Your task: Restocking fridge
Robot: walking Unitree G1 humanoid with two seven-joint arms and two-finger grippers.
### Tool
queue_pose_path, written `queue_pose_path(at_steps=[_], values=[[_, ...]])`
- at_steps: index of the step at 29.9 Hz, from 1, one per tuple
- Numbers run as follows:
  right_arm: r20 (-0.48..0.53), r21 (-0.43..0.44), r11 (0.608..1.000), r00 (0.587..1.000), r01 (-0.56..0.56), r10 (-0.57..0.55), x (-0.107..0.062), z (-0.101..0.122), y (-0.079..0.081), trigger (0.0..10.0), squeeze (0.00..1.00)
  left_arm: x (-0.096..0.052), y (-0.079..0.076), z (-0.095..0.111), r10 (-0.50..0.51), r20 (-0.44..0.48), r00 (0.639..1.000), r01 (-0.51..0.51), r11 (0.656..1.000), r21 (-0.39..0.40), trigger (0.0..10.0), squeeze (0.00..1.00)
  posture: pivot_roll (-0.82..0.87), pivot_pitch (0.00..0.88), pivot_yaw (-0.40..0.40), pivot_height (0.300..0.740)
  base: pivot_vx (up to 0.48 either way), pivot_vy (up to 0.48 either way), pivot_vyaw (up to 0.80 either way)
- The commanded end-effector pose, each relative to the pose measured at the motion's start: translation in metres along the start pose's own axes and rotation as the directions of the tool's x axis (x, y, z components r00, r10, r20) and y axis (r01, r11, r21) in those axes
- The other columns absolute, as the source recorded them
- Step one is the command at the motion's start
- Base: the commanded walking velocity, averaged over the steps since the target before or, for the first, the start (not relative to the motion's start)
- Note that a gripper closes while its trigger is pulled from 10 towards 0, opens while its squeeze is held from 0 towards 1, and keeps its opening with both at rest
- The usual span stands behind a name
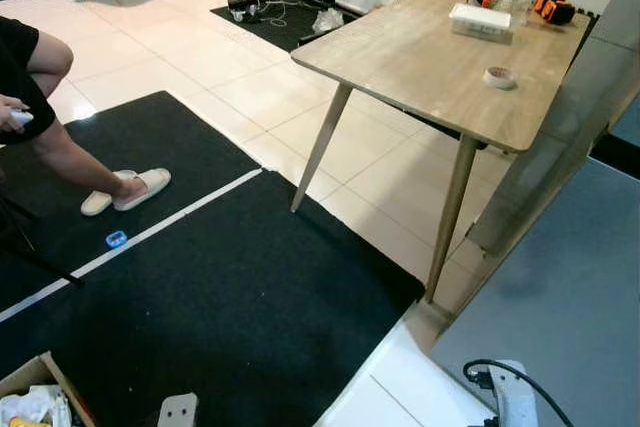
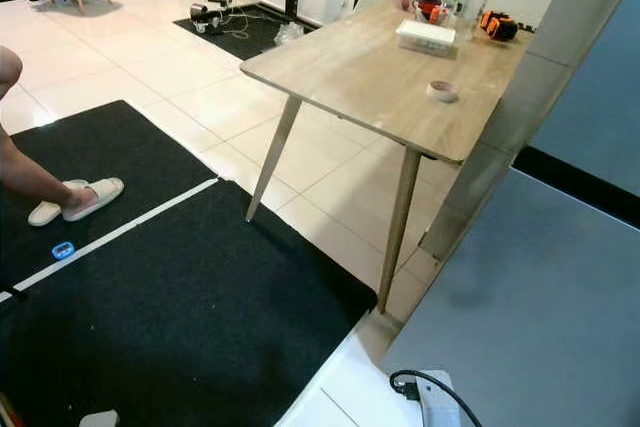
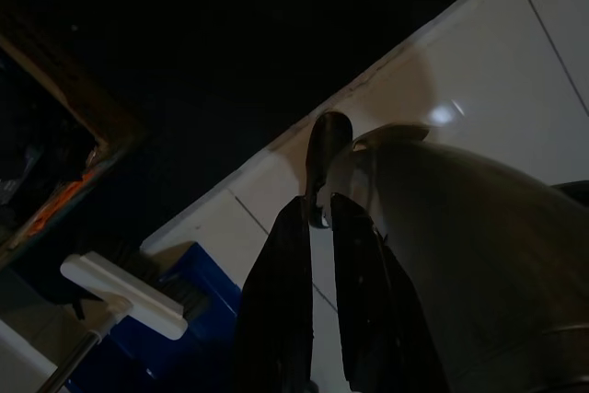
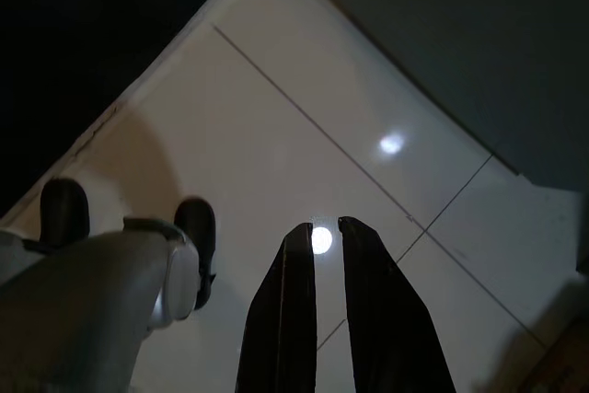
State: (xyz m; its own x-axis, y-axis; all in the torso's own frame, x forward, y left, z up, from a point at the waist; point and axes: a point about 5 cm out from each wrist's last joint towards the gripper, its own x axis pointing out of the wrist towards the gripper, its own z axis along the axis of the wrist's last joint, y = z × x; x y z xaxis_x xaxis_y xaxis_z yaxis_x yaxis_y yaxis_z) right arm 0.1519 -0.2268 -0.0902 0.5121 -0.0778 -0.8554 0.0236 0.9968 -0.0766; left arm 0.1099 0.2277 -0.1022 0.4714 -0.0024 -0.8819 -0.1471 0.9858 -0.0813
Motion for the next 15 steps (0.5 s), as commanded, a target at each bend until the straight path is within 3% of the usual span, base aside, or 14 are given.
queue_pose_path(at_steps=[1,15], values=[[-0.007,0.008,1.0,1.0,0.001,-0.001,0.0,-0.001,0.0001,10.0,0.0,0.0004,-0.006,-0.0064,-0.019,-0.025,1.0,0.019,1.0,0.004,10.0,0.0,0.04,0.006,-0.084,0.74,0.311,0.0,0.0],[-0.021,-0.001,1.0,1.0,-0.001,0.001,-0.0006,-0.0041,-0.0008,10.0,0.0,0.001,-0.0065,-0.004,-0.023,-0.02,1.0,0.023,1.0,-0.005,10.0,0.0,0.04,0.003,-0.091,0.74,0.308,0.0,0.0]])
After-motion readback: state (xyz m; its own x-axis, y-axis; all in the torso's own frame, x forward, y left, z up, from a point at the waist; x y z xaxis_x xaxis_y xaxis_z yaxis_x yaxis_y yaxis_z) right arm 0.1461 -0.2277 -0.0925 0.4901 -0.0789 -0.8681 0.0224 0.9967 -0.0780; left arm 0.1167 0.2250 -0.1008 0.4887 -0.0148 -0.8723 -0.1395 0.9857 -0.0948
